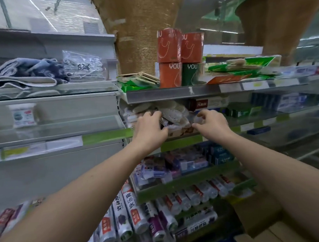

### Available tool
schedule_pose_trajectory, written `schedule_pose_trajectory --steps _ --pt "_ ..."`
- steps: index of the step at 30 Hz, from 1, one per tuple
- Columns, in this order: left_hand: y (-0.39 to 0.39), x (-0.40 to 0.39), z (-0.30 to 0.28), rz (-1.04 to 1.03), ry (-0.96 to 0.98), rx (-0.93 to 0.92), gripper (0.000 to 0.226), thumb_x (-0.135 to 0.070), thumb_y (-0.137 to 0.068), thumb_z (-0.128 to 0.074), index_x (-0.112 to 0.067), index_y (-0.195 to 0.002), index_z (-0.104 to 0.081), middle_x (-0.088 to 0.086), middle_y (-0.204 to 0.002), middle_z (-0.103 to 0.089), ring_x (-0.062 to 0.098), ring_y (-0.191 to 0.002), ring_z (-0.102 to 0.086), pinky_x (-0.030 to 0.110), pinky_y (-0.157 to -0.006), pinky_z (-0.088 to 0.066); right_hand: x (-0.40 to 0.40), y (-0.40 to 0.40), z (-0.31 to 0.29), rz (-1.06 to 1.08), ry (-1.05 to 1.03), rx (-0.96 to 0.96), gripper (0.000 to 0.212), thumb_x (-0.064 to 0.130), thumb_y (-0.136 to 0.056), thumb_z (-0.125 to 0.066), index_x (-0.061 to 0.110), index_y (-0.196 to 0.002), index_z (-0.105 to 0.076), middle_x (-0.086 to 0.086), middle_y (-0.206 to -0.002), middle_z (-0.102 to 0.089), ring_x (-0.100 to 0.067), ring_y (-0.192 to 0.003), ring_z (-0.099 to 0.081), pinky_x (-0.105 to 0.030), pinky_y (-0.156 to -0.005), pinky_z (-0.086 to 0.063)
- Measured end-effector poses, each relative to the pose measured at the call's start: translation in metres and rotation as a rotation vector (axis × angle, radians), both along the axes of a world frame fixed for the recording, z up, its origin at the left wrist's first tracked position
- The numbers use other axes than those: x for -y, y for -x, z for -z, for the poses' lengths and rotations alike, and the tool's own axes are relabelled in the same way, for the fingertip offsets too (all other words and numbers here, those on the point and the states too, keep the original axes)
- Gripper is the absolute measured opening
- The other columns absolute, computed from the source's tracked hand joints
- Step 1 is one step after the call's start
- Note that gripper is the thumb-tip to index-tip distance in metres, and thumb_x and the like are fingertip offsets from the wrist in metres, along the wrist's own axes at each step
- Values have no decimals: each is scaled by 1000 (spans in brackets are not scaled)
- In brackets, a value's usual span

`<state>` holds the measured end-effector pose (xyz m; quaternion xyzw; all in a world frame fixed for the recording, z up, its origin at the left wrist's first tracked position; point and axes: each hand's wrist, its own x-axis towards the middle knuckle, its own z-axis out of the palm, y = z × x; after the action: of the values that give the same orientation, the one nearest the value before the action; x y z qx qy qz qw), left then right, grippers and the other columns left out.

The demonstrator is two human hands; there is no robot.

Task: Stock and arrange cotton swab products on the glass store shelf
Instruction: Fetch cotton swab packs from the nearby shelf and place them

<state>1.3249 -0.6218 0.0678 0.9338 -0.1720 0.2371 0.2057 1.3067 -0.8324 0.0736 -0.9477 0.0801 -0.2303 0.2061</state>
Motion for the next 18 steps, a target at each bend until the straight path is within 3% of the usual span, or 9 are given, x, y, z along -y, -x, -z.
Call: schedule_pose_trajectory --steps 5,9,12,14,16,18 --pt "-11 21 -2 -77 -25 5 46 -37 -93 -61 -14 -132 -55 16 -111 -58 40 -109 -56 42 -86 -47 12 -32 -10 -77 -14 28 40 32 -86 -65 17 -123 -59 -10 -116 -61 -33 -107 -57 -44 -90 -52" --pt "-16 21 -4 -153 -2 -16 28 -29 -88 -62 -10 -108 -61 8 -88 -53 37 -95 -58 39 -71 -47 9 -58 -14 -114 -33 -23 35 23 -80 -66 18 -114 -61 -8 -106 -62 -30 -96 -59 -45 -86 -54" --pt "-26 25 -4 -205 17 -20 30 -29 -82 -63 -14 -108 -64 11 -96 -64 36 -93 -59 43 -77 -54 8 -87 -18 -153 -81 -129 11 19 -90 -64 11 -87 -57 -5 -83 -54 -24 -80 -55 -33 -71 -49" --pt "-30 23 -3 -205 23 -12 37 -29 -78 -63 -17 -113 -65 13 -106 -65 36 -97 -59 45 -80 -55 1 -97 -21 -173 -82 -168 26 20 -93 -60 14 -72 -46 -4 -77 -48 -20 -71 -48 -29 -62 -42" --pt "-34 24 -3 -212 7 -19 40 -27 -77 -63 -17 -116 -65 13 -109 -66 36 -98 -59 45 -80 -55 -4 -107 -25 -189 -80 -159 18 17 -92 -58 12 -77 -50 -7 -83 -51 -21 -74 -51 -27 -59 -44" --pt "-37 22 -3 -212 3 -15 41 -27 -77 -65 -16 -116 -65 13 -110 -66 36 -99 -59 45 -80 -56 -6 -118 -23 -235 -64 -138 10 16 -91 -57 7 -96 -58 -12 -97 -58 -26 -90 -58 -34 -77 -55"
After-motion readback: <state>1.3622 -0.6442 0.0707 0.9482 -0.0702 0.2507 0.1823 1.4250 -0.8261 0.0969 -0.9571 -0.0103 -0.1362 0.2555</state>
